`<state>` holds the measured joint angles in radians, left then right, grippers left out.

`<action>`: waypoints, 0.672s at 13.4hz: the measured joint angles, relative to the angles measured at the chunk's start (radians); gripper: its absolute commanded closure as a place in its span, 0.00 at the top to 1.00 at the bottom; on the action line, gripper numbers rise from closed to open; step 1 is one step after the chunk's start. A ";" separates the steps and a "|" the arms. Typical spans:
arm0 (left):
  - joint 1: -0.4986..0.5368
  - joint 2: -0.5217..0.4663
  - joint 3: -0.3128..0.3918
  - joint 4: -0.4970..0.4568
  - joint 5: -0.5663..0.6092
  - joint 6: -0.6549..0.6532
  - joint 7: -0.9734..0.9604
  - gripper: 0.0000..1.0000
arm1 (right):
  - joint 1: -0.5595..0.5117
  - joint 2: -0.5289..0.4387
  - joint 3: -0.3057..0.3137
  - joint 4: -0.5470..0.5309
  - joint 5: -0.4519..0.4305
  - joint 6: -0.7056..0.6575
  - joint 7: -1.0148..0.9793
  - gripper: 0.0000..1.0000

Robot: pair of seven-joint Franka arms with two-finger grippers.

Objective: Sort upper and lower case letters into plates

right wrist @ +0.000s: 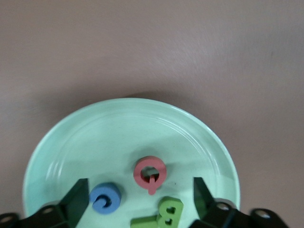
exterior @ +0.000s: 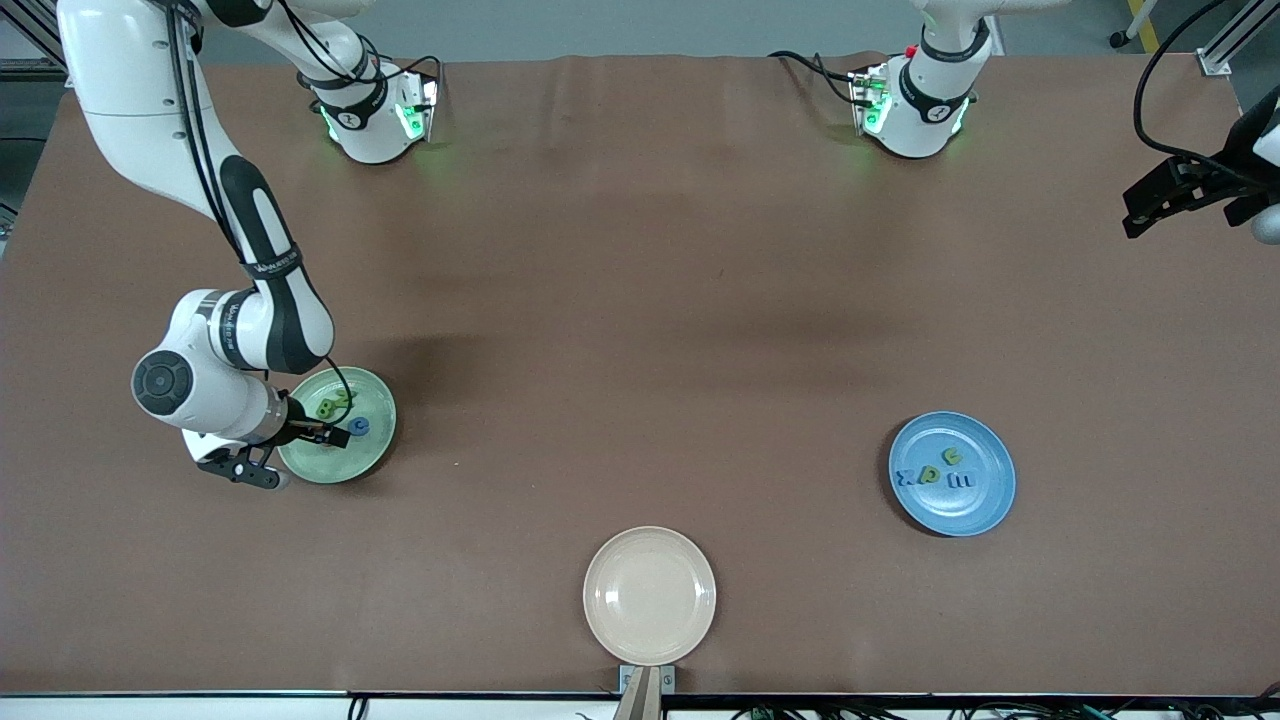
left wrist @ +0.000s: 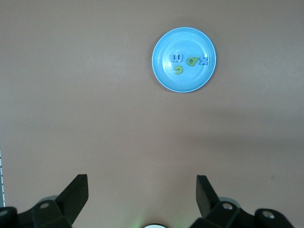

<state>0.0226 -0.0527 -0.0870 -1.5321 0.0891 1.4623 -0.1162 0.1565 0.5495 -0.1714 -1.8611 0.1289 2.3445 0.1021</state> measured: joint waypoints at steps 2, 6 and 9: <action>0.000 0.000 0.000 0.000 0.000 0.000 0.000 1.00 | -0.010 -0.067 -0.010 0.028 -0.003 -0.115 -0.081 1.00; 0.000 -0.002 0.000 -0.001 0.000 0.000 0.002 1.00 | -0.028 -0.232 -0.062 0.178 -0.038 -0.537 -0.123 1.00; -0.001 -0.002 -0.001 -0.001 0.000 0.001 0.007 1.00 | -0.033 -0.283 -0.084 0.367 -0.075 -0.765 -0.125 1.00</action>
<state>0.0220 -0.0548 -0.0882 -1.5335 0.0889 1.4628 -0.1090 0.1233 0.2663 -0.2558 -1.4943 0.0542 1.5797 -0.0225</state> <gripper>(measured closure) 0.000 0.000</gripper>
